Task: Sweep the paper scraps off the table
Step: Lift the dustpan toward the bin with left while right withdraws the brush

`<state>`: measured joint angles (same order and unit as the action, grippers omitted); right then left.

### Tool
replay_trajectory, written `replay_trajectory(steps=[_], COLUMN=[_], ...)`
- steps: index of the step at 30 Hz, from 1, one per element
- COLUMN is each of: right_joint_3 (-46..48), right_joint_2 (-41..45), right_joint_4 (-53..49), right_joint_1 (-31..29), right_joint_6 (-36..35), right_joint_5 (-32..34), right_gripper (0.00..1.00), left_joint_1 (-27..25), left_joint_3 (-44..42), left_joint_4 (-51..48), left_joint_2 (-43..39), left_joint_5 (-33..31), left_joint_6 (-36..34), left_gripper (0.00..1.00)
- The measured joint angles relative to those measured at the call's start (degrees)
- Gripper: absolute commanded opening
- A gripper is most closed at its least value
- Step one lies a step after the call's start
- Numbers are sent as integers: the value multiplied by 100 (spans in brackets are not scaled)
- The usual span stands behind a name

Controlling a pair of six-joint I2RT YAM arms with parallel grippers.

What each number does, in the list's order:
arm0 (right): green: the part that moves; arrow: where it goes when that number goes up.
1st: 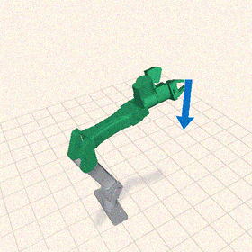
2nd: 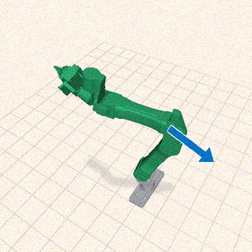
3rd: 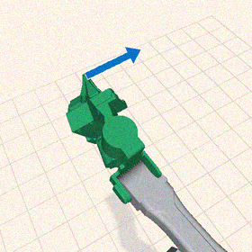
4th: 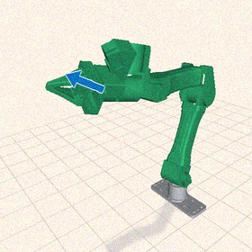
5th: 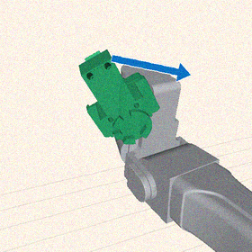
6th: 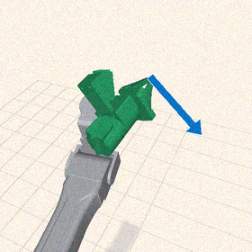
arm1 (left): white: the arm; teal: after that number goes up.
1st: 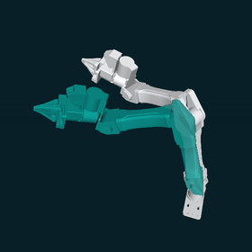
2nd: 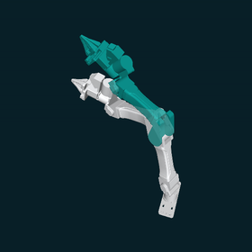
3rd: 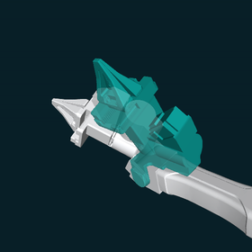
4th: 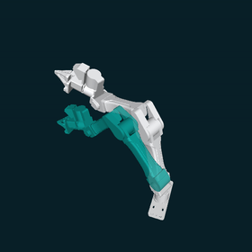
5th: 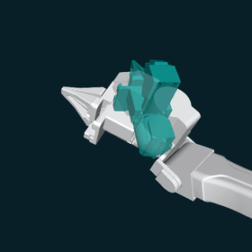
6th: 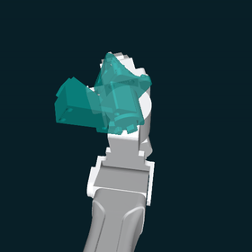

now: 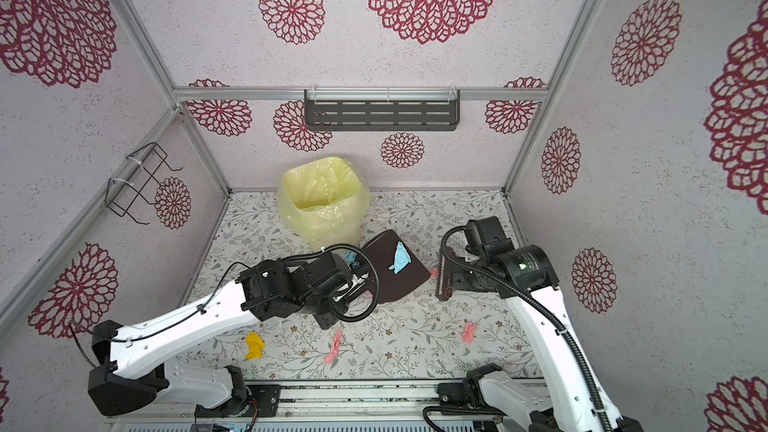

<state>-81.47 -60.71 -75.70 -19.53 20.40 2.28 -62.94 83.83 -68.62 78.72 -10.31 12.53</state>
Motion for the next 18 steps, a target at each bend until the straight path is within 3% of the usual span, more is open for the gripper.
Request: replay_trajectory(steps=[11, 18], right_joint_3=[50, 50], right_joint_2=[46, 98], right_joint_4=[232, 260], right_joint_1=[197, 315], right_joint_6=[-136, -227], right_joint_5=[-345, -514], right_gripper=[0, 0], left_joint_1=[1043, 2299], left_joint_3=[1309, 1915], left_joint_4=[-1266, -1700], left_joint_2=[-212, -260], left_joint_5=[-254, -177], left_joint_6=[223, 201], left_gripper=[0, 0])
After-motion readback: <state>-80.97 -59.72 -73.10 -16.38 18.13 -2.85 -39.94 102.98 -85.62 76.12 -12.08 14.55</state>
